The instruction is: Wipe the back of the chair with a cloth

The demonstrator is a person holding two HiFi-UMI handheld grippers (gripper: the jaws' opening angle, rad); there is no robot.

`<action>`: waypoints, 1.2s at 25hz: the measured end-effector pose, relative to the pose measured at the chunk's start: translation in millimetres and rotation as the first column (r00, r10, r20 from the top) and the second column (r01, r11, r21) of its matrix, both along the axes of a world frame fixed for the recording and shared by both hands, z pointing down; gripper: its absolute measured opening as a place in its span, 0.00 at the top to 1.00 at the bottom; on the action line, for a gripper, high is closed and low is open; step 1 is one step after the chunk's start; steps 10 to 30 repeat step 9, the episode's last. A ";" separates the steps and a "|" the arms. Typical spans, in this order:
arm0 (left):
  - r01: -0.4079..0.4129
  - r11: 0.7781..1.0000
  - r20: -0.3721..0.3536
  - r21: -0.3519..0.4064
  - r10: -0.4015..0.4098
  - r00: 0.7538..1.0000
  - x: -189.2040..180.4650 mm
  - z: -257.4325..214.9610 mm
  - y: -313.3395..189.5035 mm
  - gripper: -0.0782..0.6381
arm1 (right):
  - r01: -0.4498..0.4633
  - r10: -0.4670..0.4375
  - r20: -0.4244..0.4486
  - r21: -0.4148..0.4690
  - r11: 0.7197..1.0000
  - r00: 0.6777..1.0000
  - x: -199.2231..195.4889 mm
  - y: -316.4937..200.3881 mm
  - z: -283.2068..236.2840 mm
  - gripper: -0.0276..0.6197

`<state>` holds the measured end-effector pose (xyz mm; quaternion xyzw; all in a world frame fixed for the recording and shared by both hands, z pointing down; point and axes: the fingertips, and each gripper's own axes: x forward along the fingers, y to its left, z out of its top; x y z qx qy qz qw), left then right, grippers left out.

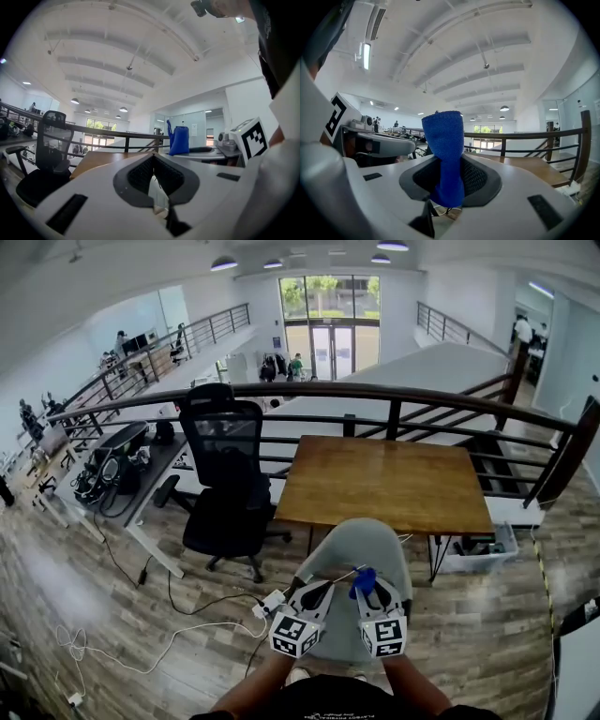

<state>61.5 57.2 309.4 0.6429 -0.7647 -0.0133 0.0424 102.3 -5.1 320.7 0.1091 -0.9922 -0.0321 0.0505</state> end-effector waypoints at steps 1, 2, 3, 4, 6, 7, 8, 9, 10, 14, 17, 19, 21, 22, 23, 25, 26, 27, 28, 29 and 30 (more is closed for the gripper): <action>0.013 1.000 -0.003 0.012 -0.013 1.000 -2.2 -1.8 1.0 0.88 | 0.011 -0.011 0.001 -0.006 1.000 1.000 -2.0 1.4 0.1 0.77; 0.025 0.999 -0.005 0.019 -0.025 1.000 -4.9 -3.1 2.6 0.88 | 0.020 -0.020 0.005 -0.009 1.000 1.000 -4.4 3.9 -0.8 0.77; 0.034 0.999 -0.006 0.023 -0.034 0.999 -7.1 -3.8 4.2 0.88 | 0.026 -0.026 0.008 -0.009 1.000 1.000 -6.4 6.7 -2.3 0.77; 0.038 0.999 -0.006 0.025 -0.038 0.999 -8.0 -4.2 5.1 0.88 | 0.029 -0.029 0.010 -0.006 1.000 1.000 -7.4 8.6 -3.7 0.77; 0.037 0.999 -0.005 0.029 -0.037 0.999 -7.5 -4.8 4.8 0.88 | 0.030 -0.030 0.009 0.008 1.000 1.000 -8.0 9.4 -5.3 0.77; 0.034 0.999 -0.005 0.032 -0.034 0.999 -7.1 -5.0 4.2 0.88 | 0.031 -0.031 0.007 0.015 0.999 0.999 -8.7 9.3 -5.4 0.77; 0.032 0.999 -0.005 0.034 -0.032 0.999 -6.8 -5.2 3.5 0.88 | 0.034 -0.034 0.005 0.022 0.999 0.999 -9.7 9.3 -5.1 0.77; 0.030 0.999 -0.004 0.036 -0.030 1.000 -6.6 -5.4 2.9 0.88 | 0.036 -0.036 0.003 0.029 0.999 0.999 -10.9 9.4 -4.8 0.77; 0.030 0.999 -0.004 0.036 -0.030 1.000 -6.6 -5.4 2.9 0.88 | 0.036 -0.036 0.003 0.029 0.999 0.999 -10.9 9.4 -4.8 0.77; 0.030 0.999 -0.004 0.036 -0.030 1.000 -6.6 -5.4 2.9 0.88 | 0.036 -0.036 0.003 0.029 0.999 0.999 -10.9 9.4 -4.8 0.77; 0.030 0.999 -0.004 0.036 -0.030 1.000 -6.6 -5.4 2.9 0.88 | 0.036 -0.036 0.003 0.029 0.999 0.999 -10.9 9.4 -4.8 0.77; 0.030 0.999 -0.004 0.036 -0.030 1.000 -6.6 -5.4 2.9 0.88 | 0.036 -0.036 0.003 0.029 0.999 0.999 -10.9 9.4 -4.8 0.77; 0.030 0.999 -0.004 0.036 -0.030 1.000 -6.6 -5.4 2.9 0.88 | 0.036 -0.036 0.003 0.029 0.999 0.999 -10.9 9.4 -4.8 0.77; 0.030 0.999 -0.004 0.036 -0.030 1.000 -6.6 -5.4 2.9 0.88 | 0.036 -0.036 0.003 0.029 0.999 0.999 -10.9 9.4 -4.8 0.77; 0.030 0.999 -0.004 0.036 -0.030 1.000 -6.6 -5.4 2.9 0.88 | 0.036 -0.036 0.003 0.029 0.999 0.999 -10.9 9.4 -4.8 0.77; 0.030 0.999 -0.004 0.036 -0.030 1.000 -6.6 -5.4 2.9 0.88 | 0.036 -0.036 0.003 0.029 0.999 0.999 -10.9 9.4 -4.8 0.77; 0.030 0.999 -0.004 0.036 -0.030 1.000 -6.6 -5.4 2.9 0.88 | 0.036 -0.036 0.003 0.029 0.999 0.999 -10.9 9.4 -4.8 0.77; 0.030 0.999 -0.004 0.036 -0.030 1.000 -6.6 -5.4 2.9 0.88 | 0.036 -0.036 0.003 0.029 0.999 0.999 -10.9 9.4 -4.8 0.77; 0.030 0.999 -0.004 0.036 -0.030 1.000 -6.6 -5.4 2.9 0.88 | 0.036 -0.036 0.003 0.029 0.999 0.999 -10.9 9.4 -4.8 0.77; 0.030 0.999 -0.004 0.036 -0.030 1.000 -6.6 -5.4 2.9 0.88 | 0.036 -0.036 0.003 0.029 0.999 0.999 -10.9 9.4 -4.8 0.77; 0.030 0.999 -0.004 0.036 -0.030 1.000 -6.6 -5.4 2.9 0.88 | 0.036 -0.036 0.003 0.029 0.999 0.999 -10.9 9.4 -4.8 0.77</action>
